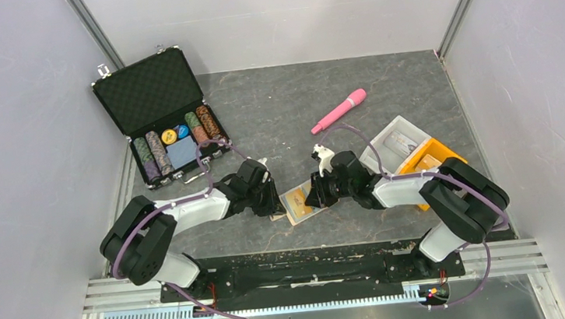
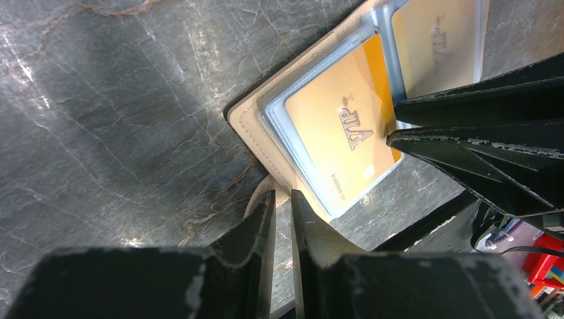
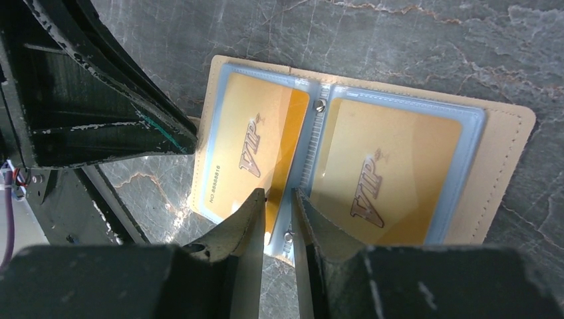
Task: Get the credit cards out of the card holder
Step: Remove the credit card from the card holder.
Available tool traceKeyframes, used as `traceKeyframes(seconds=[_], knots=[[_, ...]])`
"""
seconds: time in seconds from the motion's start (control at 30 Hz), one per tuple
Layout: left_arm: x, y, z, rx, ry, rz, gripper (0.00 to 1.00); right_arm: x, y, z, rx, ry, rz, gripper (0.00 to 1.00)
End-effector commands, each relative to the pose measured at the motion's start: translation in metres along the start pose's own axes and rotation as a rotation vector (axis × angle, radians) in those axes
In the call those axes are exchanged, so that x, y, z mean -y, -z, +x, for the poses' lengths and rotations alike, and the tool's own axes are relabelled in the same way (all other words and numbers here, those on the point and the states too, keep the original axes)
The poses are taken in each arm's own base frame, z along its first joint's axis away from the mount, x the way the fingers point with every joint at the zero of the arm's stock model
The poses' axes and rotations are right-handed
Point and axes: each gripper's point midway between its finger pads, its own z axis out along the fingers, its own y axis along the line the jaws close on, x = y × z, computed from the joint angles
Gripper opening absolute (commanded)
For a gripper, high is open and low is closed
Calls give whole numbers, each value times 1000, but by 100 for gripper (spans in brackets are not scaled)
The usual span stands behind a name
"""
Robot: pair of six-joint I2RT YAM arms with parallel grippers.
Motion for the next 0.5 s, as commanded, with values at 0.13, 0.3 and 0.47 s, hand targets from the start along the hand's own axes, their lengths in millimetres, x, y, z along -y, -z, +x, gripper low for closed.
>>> traceKeyframes(seconds=[0.13, 0.3, 0.47], knots=[[-8, -7, 4, -2, -2, -11, 20, -9, -2, 2, 18, -34, -83, 21], [-9, -7, 6, -4, -1, -12, 19, -14, 0, -1, 45, -42, -127, 10], [-9, -7, 6, -6, 1, -10, 19, -22, 4, -5, 65, -55, -187, 7]])
